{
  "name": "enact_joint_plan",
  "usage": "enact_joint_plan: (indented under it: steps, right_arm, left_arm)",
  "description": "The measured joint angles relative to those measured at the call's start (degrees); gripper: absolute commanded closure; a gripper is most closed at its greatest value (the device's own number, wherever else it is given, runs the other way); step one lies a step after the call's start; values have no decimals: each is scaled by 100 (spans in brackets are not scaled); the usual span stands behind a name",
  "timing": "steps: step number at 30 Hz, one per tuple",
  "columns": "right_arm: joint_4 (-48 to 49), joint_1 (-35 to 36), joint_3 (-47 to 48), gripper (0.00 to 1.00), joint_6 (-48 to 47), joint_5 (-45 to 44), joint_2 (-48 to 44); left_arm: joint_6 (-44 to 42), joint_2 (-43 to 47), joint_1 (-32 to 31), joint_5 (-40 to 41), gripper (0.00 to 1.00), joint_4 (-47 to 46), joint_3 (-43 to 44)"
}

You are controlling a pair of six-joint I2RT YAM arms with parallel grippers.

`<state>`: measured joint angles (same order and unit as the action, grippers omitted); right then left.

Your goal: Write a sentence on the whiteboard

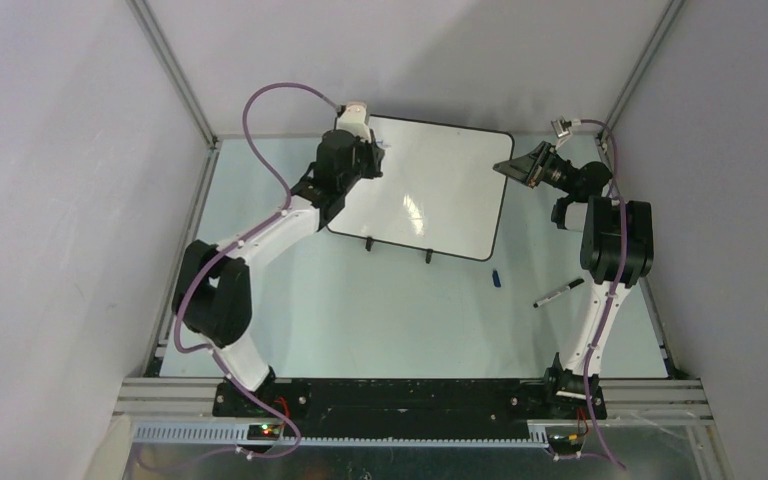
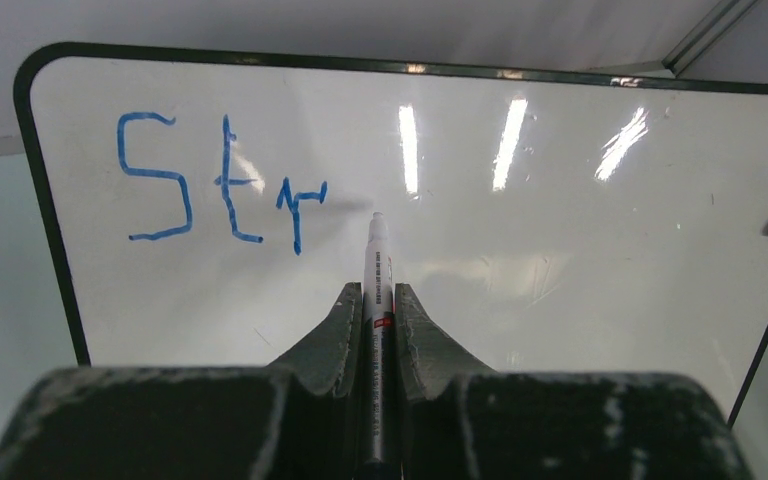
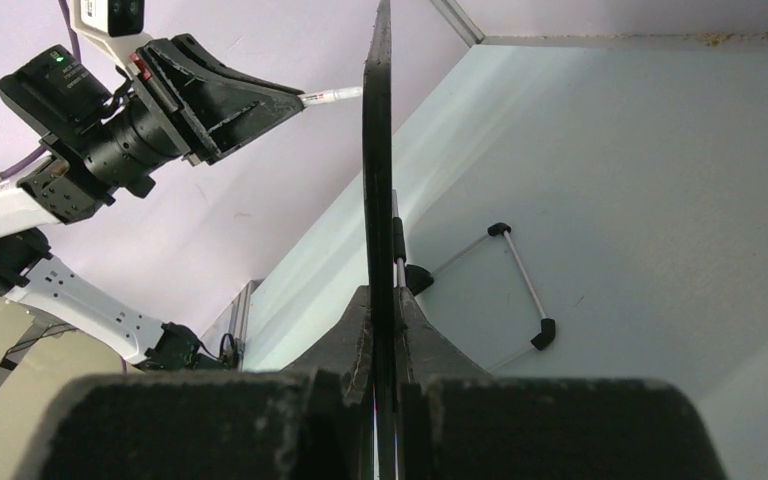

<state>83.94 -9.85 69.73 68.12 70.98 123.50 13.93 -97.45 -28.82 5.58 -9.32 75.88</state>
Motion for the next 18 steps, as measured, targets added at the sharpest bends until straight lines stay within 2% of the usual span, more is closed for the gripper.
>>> enact_joint_plan:
  steps: [18]
  right_arm:
    - [0,0,0,100,0,0,0]
  left_arm:
    - [-98,-192,-83,50,100,313,273]
